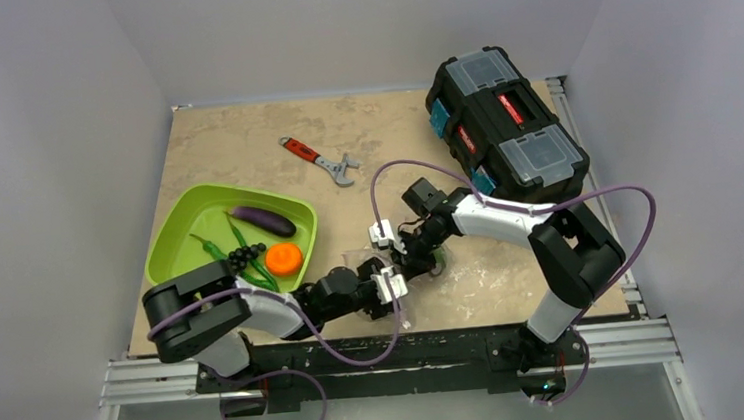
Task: Open the zip-top bag and remove the fake food
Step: Pick up the fake fruit from the zipper food storage bag.
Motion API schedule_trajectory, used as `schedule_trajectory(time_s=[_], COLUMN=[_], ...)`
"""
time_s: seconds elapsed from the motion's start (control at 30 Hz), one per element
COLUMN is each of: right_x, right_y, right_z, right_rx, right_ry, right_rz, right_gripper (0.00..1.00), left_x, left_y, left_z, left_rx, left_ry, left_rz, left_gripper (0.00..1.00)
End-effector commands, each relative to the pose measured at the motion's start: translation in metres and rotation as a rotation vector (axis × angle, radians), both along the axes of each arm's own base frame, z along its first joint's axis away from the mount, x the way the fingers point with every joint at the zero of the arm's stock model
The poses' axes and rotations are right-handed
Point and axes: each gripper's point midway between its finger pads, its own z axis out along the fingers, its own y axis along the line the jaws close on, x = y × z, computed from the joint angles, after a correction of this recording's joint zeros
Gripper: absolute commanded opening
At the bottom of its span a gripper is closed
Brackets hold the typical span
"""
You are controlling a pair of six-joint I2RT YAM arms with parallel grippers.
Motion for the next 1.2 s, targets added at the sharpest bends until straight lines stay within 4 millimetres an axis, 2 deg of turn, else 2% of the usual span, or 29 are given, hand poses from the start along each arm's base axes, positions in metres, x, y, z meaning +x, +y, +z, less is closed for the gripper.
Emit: schedule_trajectory(time_s=[0.0,0.07,0.17,0.33,0.47,0.73,0.9,1.07,1.17], right_x=[0.018,0.018,0.017,0.017,0.015,0.014,0.013,0.014,0.013], right_y=[0.008,0.007,0.005,0.004,0.003,0.003,0.004,0.004,0.004], right_z=[0.014,0.014,0.013,0.013,0.013,0.013,0.013,0.013,0.014], right_rx=[0.036,0.033,0.027,0.027,0.027,0.030,0.034,0.033,0.034], right_ry=[-0.073,-0.076,-0.083,-0.092,-0.089,-0.090,-0.089,-0.093,-0.095], right_rz=[-0.021,-0.020,-0.011,-0.004,0.001,0.013,0.016,0.017,0.017], right_gripper=[0.06,0.06,0.06,0.05,0.05,0.05,0.05,0.05,0.05], left_x=[-0.009,-0.013,-0.022,-0.030,-0.026,-0.012,-0.013,-0.012,-0.007], left_y=[0.010,0.014,0.015,0.025,0.036,0.042,0.051,0.060,0.059], left_z=[0.023,0.034,0.041,0.032,0.029,0.051,0.061,0.060,0.060], left_rx=[-0.092,-0.110,-0.096,0.009,0.081,0.096,0.073,0.066,0.049], left_ry=[0.074,0.085,0.101,0.098,0.053,-0.053,-0.049,-0.011,0.026], left_rz=[0.048,0.047,0.002,-0.051,-0.062,-0.074,-0.057,-0.031,-0.009], left_gripper=[0.71,0.77,0.80,0.81,0.80,0.80,0.80,0.79,0.78])
